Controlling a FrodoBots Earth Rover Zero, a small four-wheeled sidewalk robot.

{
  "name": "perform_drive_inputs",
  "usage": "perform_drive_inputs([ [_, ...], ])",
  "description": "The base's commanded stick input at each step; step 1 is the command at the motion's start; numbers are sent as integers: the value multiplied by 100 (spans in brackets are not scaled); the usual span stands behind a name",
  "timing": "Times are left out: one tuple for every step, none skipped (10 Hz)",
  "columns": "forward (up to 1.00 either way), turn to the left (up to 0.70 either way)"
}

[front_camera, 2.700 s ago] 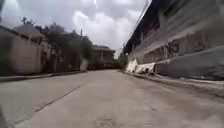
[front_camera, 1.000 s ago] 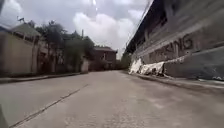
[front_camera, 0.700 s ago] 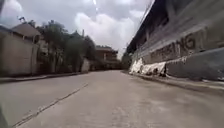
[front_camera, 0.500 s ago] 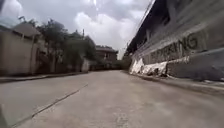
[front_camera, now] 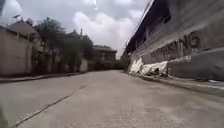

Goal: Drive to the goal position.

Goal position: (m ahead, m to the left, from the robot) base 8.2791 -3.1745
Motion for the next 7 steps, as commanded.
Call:
perform_drive_inputs([
  [50, -49],
  [50, -49],
  [50, -40],
  [50, -29],
  [50, -17],
  [50, -6],
  [50, 1],
])
